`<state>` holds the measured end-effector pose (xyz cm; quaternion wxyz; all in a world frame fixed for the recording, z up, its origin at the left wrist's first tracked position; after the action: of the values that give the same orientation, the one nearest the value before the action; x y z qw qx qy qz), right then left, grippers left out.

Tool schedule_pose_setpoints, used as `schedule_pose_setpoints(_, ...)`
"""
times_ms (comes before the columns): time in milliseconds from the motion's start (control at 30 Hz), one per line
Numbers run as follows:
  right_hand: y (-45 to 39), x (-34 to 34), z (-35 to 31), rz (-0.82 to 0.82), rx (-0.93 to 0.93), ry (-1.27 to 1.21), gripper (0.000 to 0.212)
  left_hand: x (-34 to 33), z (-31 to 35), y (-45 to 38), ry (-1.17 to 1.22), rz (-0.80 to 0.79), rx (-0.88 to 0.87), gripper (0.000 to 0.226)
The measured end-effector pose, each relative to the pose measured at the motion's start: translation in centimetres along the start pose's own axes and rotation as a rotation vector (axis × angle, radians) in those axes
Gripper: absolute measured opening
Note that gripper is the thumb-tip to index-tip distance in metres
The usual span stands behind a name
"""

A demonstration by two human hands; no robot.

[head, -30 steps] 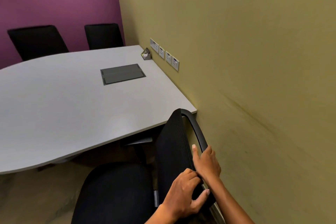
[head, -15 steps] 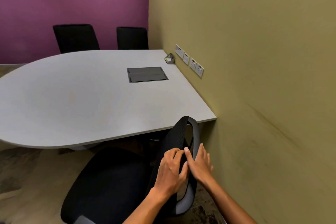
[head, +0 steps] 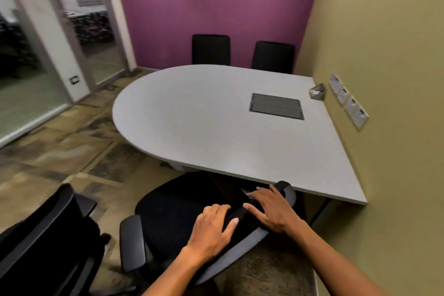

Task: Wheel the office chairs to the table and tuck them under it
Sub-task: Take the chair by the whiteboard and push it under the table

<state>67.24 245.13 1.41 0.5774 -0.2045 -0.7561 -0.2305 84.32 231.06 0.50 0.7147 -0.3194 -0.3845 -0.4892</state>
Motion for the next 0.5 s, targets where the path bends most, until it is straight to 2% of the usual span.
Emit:
schedule_pose_setpoints(100, -1.7, 0.4, 0.4, 0.018, 0.127, 0.045, 0.090, -0.9, -0.1, 1.6, -0.062, -0.043, 0.165, 0.059)
schedule_pose_setpoints(233, -2.4, 0.9, 1.6, 0.049, 0.243, 0.094, 0.093, -3.0, 2.8, 3.4, -0.236, 0.043, 0.337, 0.066)
schedule_pose_setpoints(333, -0.8, 0.0, 2.5, 0.018, 0.261, 0.089, 0.090, -4.3, 4.9, 4.6, -0.276, 0.052, 0.403, 0.069)
schedule_pose_setpoints(500, 1.0, -0.6, 2.5, 0.073, 0.273, 0.065, 0.095, -4.0, 5.9, 6.1, -0.321, 0.074, 0.400, 0.073)
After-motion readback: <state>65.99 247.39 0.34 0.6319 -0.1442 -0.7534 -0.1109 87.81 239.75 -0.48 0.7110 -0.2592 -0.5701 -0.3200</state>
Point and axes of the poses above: each hand's wrist, its own y-axis away from the middle knuckle, its own x-axis out of the back of the hand, z = x × y, the point moved 2 cm from there along -y, towards the middle knuckle, and after that the axes turned 3 degrees about -x, right-handed, at the moved point
